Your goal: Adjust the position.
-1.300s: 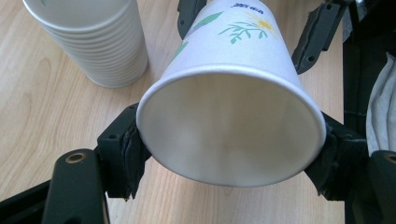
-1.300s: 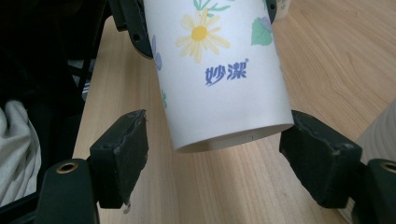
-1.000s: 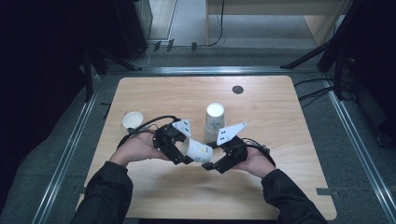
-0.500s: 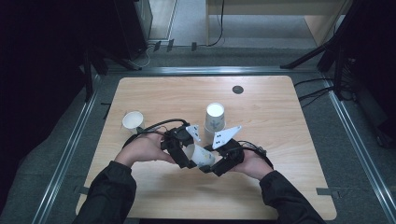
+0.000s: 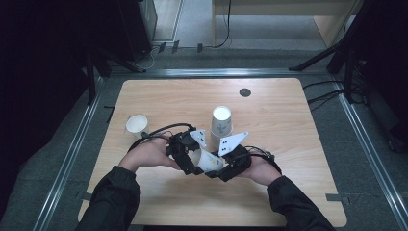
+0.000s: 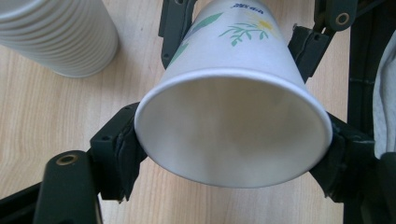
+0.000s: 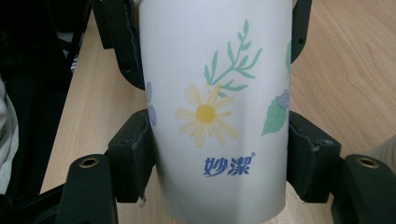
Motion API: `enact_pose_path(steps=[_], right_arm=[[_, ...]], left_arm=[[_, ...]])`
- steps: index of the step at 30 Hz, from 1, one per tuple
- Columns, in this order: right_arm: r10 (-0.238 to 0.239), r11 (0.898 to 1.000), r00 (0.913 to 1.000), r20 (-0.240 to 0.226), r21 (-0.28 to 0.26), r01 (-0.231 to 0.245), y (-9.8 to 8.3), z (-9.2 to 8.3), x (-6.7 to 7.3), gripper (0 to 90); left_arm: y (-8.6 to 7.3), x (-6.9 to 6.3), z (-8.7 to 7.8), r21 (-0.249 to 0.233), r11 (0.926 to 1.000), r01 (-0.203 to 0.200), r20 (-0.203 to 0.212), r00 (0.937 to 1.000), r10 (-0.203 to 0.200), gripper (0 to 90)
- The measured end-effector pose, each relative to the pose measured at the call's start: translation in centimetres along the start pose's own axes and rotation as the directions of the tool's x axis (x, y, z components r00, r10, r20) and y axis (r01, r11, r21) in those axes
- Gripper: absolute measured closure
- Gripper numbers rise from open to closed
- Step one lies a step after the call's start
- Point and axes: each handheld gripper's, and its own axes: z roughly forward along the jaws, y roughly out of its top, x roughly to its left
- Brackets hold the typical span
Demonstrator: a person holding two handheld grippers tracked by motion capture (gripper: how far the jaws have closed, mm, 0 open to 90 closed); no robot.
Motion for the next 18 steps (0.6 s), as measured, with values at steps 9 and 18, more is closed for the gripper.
enact_pose_path(steps=[9,18], right_arm=[[0.022,0.999,0.9997,0.011,-0.048,-0.022,0.0,-1.2,-0.4,33.2],[0.038,0.996,0.9993,0.005,-0.076,-0.038,0.1,-1.7,-0.6,33.1]], left_arm=[[-1.2,0.6,-0.9,-0.111,0.9933,0.033,0.009,0.9995,-0.032,17.3],[-2.7,0.7,-1.3,-0.221,0.9732,0.065,0.022,0.9979,-0.061,17.3]])
